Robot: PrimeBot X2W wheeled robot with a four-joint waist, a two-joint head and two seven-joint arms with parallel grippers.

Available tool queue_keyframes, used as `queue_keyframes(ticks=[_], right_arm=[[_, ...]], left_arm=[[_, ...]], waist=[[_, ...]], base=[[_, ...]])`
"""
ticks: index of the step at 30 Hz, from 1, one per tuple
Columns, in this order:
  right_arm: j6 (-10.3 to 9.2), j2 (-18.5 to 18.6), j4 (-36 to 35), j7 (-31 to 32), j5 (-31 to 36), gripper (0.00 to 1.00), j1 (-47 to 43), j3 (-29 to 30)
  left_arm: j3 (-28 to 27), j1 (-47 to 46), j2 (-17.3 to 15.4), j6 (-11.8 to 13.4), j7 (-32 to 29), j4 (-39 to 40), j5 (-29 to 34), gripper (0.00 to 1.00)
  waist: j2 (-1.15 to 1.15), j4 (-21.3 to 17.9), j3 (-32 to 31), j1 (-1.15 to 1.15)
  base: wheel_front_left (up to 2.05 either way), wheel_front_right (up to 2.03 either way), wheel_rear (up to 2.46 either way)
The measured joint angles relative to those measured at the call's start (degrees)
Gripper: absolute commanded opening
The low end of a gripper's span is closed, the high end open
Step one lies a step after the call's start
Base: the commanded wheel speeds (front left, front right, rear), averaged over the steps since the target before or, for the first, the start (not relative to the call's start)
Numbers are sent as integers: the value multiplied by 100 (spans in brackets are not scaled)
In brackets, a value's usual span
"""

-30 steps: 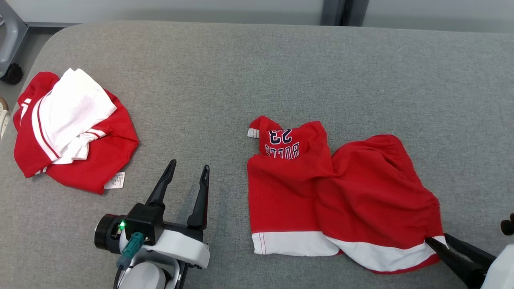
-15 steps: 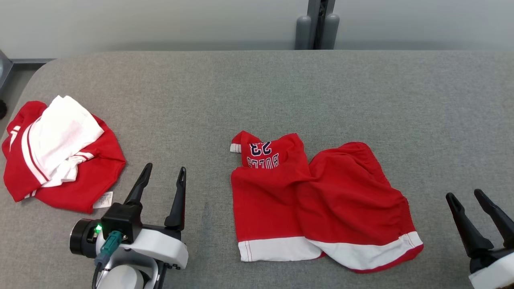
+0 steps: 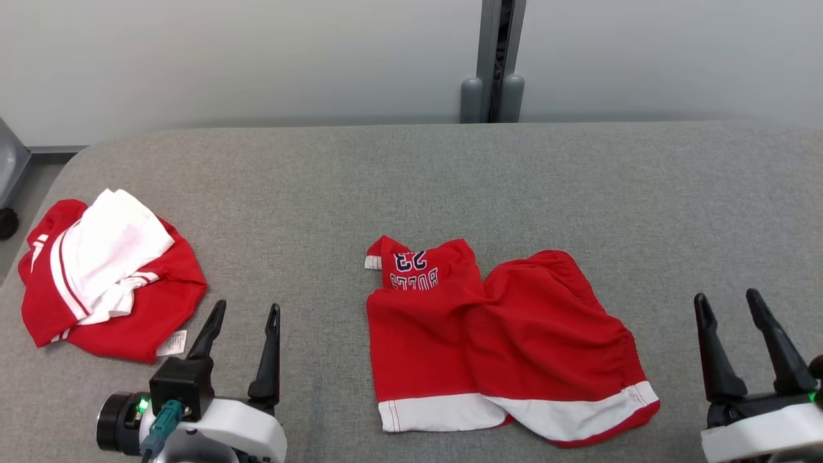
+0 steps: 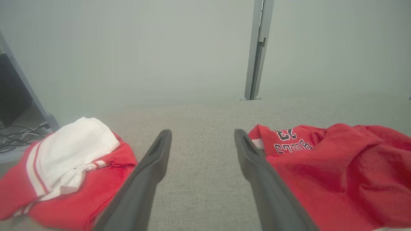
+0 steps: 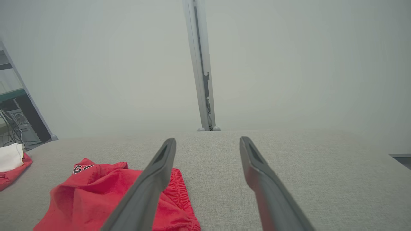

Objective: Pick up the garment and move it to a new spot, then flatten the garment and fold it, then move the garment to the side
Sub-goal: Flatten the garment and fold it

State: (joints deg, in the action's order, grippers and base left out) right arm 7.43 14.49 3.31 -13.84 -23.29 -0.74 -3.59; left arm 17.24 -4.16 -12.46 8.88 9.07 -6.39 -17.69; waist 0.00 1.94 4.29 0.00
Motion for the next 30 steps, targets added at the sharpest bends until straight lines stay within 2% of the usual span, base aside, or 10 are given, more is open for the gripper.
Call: queue_keyframes(ticks=[12, 21, 30], right_arm=[[0, -442, 93, -8, 557, 100, -692, 207], [0, -672, -175, 163, 725, 100, -1024, 469], [0, -699, -304, 333, 754, 100, -1065, 446]], left_arm=[[-59, 752, 5, 275, -91, 250, -160, 100], [-32, 880, -41, 337, -107, 397, -168, 100], [57, 834, -102, 331, -149, 454, -151, 100]], waist=[[0, 119, -472, 0], [0, 157, -605, 0], [0, 171, -564, 0]], base=[[0, 0, 0], [0, 0, 0], [0, 0, 0]])
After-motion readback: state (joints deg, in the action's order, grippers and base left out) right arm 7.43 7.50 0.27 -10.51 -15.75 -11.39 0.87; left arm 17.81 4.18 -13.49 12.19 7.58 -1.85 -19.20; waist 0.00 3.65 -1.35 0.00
